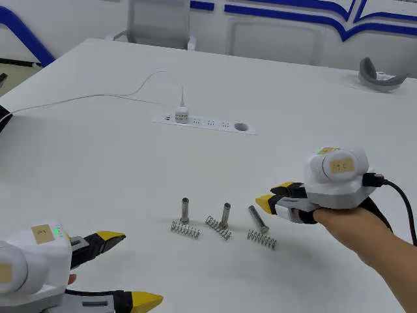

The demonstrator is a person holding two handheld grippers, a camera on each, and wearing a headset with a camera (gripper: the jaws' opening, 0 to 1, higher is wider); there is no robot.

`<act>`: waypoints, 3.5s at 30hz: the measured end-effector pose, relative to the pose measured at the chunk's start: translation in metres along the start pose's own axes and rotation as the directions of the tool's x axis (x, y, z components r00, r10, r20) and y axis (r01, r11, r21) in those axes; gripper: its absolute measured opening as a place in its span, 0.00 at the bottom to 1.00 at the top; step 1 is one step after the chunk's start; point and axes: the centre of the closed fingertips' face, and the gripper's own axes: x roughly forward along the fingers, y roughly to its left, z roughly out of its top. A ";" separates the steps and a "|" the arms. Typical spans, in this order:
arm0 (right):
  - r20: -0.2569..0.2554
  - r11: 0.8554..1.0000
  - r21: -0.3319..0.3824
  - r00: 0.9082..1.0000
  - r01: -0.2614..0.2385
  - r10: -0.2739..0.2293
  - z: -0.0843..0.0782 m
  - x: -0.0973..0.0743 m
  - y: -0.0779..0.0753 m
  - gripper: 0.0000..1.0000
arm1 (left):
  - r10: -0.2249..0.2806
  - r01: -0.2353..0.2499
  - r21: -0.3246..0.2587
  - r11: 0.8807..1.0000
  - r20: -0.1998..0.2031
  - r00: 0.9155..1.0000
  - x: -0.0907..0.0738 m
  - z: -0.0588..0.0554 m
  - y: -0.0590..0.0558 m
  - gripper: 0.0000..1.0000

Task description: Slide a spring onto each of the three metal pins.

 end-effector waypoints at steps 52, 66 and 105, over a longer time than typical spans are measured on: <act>-0.203 0.998 0.051 0.979 0.030 -0.019 -0.033 0.038 0.007 0.09 | -0.014 0.013 -0.025 1.000 -0.011 1.000 0.005 -0.007 -0.009 0.73; -0.222 0.999 0.042 0.975 0.023 -0.013 -0.029 0.034 0.010 0.08 | -0.010 0.010 -0.022 1.000 -0.008 1.000 0.004 -0.005 -0.008 0.73; -0.074 0.996 0.078 0.997 0.036 -0.030 -0.011 -0.013 0.020 0.09 | -0.025 0.025 0.008 1.000 -0.004 1.000 0.008 0.002 -0.012 0.72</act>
